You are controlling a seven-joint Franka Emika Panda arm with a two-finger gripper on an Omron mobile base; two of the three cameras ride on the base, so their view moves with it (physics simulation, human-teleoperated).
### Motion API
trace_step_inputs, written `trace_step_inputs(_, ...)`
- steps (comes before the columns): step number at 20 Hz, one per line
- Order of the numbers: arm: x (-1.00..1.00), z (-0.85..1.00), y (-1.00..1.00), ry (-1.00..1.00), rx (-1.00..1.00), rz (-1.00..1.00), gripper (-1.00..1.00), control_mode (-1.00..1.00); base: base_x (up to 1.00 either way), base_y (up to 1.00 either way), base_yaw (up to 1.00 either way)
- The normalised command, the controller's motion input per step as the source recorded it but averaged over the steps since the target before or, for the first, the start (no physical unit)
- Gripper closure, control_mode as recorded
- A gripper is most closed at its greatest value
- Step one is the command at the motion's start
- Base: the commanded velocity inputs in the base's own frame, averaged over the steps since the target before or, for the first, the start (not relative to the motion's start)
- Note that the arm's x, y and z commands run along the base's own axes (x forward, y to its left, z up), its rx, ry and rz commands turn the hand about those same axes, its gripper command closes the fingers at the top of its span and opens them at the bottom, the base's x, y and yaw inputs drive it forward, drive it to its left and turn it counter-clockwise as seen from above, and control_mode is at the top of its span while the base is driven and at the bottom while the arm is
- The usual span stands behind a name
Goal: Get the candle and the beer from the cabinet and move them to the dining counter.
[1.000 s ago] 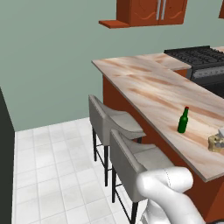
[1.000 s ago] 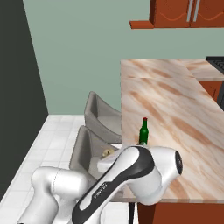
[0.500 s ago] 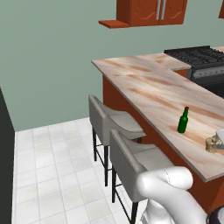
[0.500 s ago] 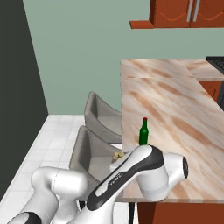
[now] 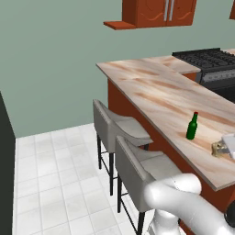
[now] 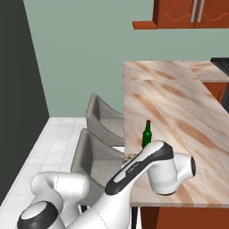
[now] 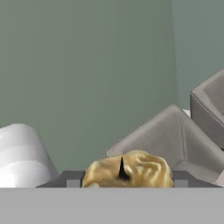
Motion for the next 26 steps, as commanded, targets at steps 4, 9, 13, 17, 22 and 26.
trace_step_inputs(4, 0.31, -0.38, -0.14, -0.03, -0.08, 0.02, 1.00, -1.00, 0.00, 0.00, 0.00)
trace_step_inputs(9, 0.41, -0.35, -0.12, 0.00, -0.07, 0.01, 1.00, -1.00, 0.00, 0.00, 0.00)
trace_step_inputs(13, 0.50, -0.32, -0.12, 0.00, -0.03, 0.01, 1.00, -1.00, 0.00, 0.00, 0.00)
trace_step_inputs(17, 0.53, -0.30, -0.17, 0.00, 0.00, 0.02, 1.00, -1.00, 0.00, 0.00, 0.00)
trace_step_inputs(22, 0.44, -0.33, -0.19, 0.00, 0.00, 0.04, 1.00, -1.00, 0.00, 0.00, 0.00)
trace_step_inputs(26, 0.31, -0.37, -0.23, 0.00, 0.00, 0.07, 1.00, -1.00, 0.00, 0.00, 0.00)
